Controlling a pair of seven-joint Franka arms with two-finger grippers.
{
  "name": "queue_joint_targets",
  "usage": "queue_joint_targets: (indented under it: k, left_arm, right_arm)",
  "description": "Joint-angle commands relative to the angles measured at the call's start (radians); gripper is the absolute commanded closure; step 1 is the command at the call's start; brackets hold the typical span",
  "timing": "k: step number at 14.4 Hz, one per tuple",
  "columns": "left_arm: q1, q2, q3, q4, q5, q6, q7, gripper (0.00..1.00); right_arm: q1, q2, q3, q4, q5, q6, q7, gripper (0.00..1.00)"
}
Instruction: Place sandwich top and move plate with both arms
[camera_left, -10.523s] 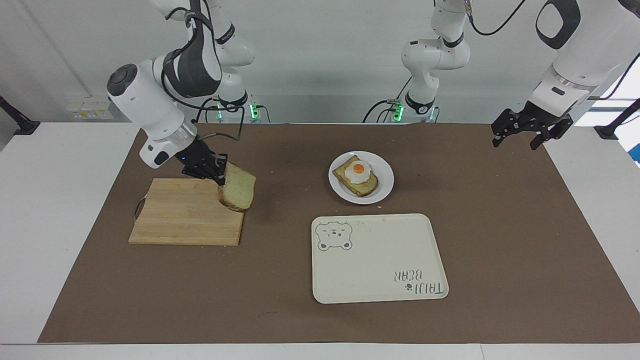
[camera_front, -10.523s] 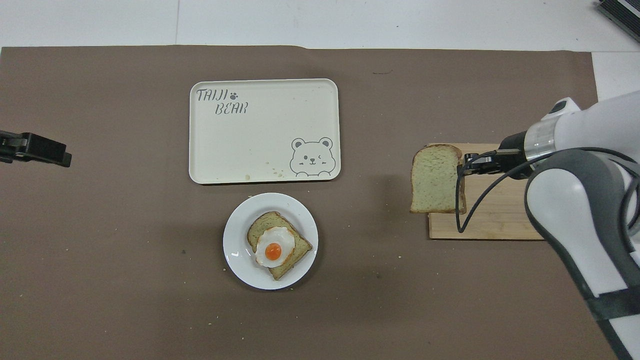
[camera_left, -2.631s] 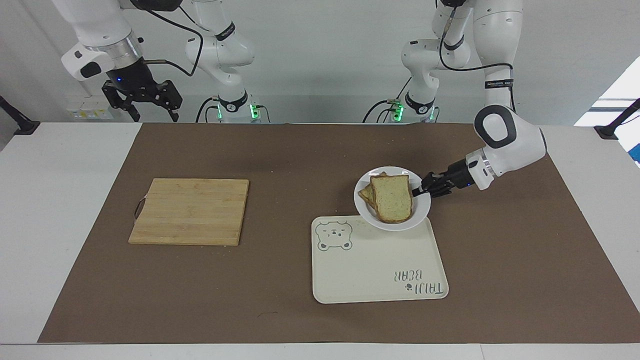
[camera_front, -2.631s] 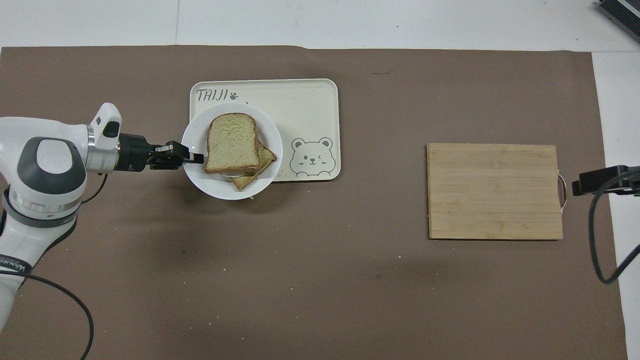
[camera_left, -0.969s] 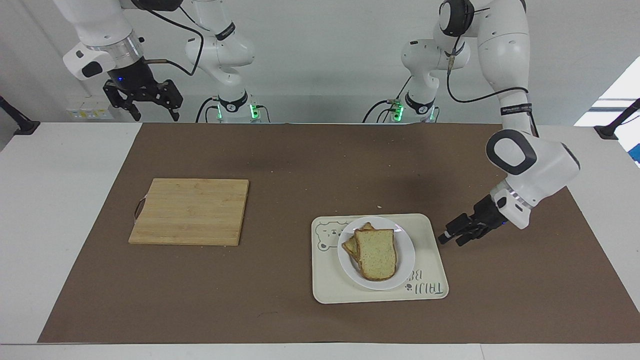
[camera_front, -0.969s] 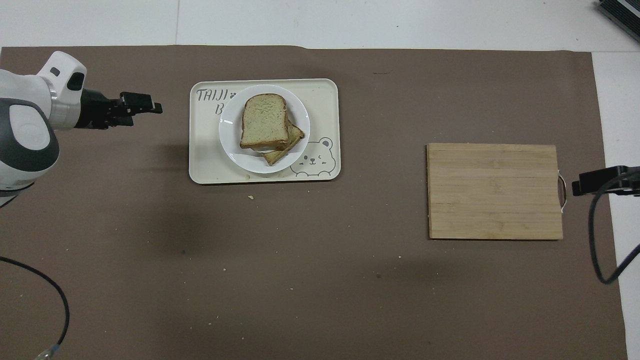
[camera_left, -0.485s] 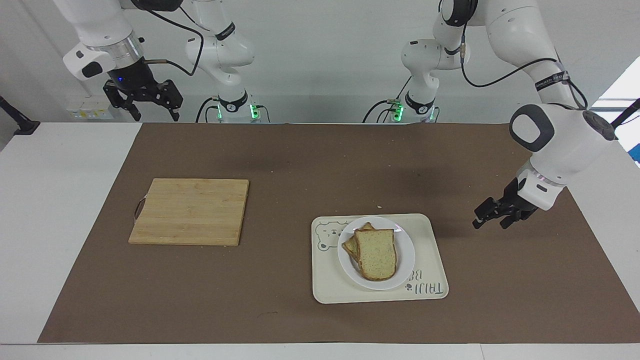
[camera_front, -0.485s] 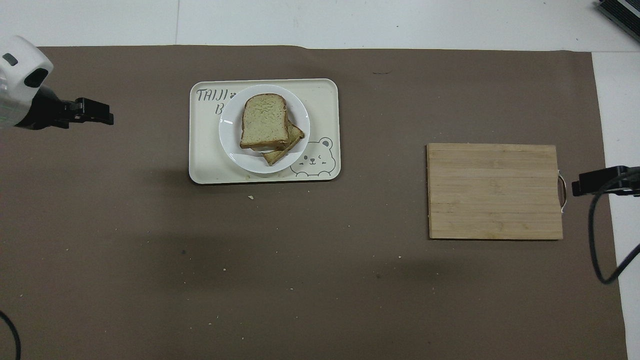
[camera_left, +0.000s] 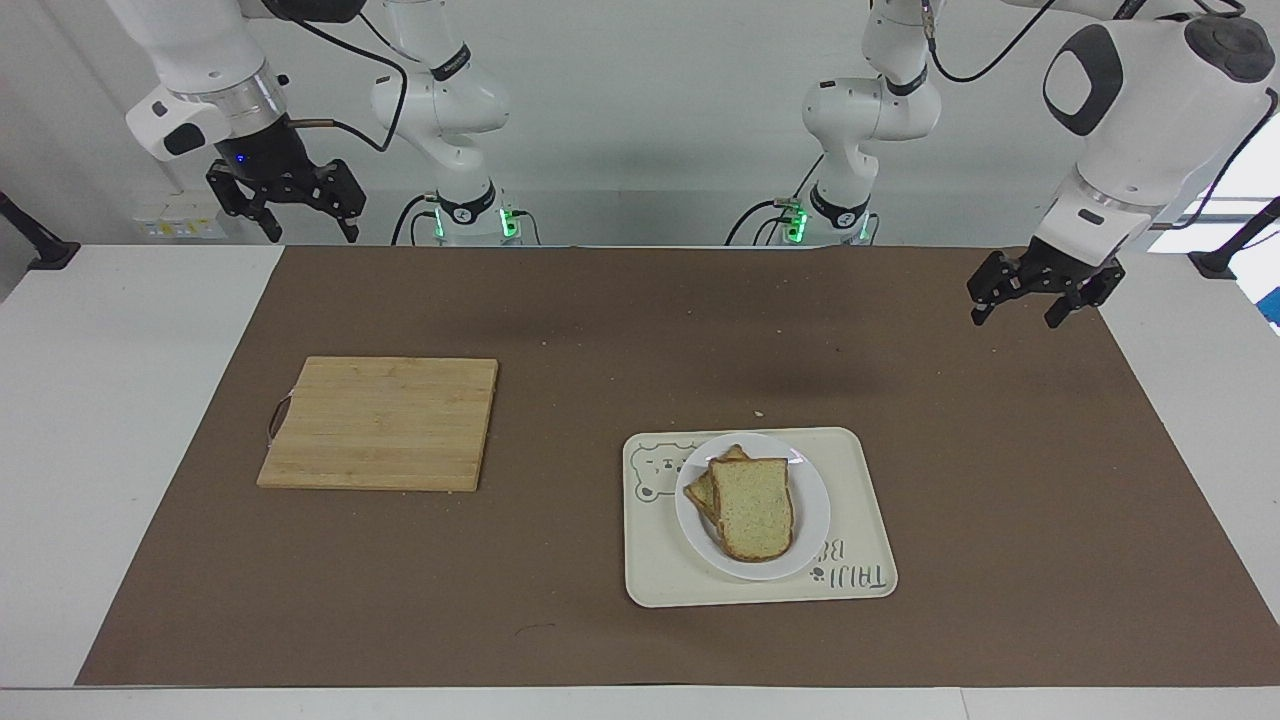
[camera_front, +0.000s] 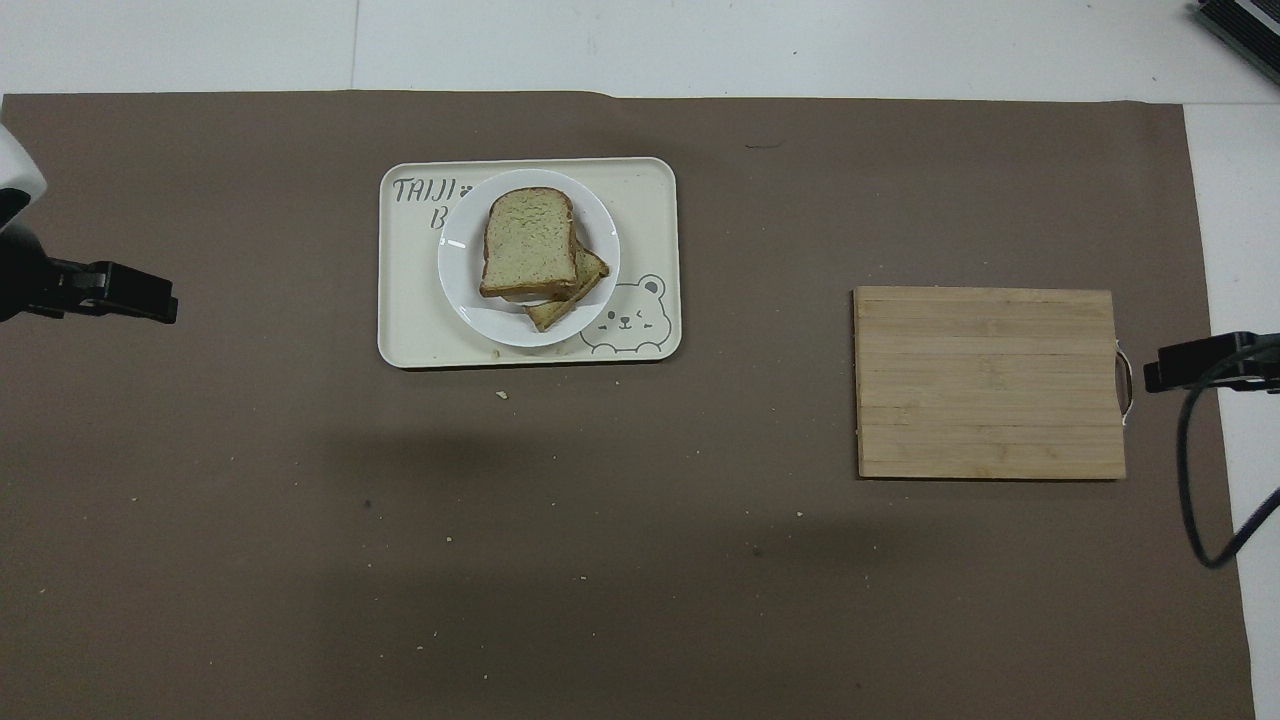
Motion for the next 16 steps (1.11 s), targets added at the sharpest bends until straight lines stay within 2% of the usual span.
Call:
queue_joint_targets:
  k: [1,16]
  left_arm:
    - [-0.016,-0.022,0.008,0.038,0.034,-0.069,-0.011,0.00]
    - [-0.014,-0.042,0.009,0.022,0.025,-0.129,-0.011,0.00]
  right_arm:
    - [-0.003,-0.026,0.000,-0.033,-0.024,0.024,-0.023,0.00]
    - [-0.009,-0.026,0.000,-0.033,-0.024,0.024,-0.023,0.00]
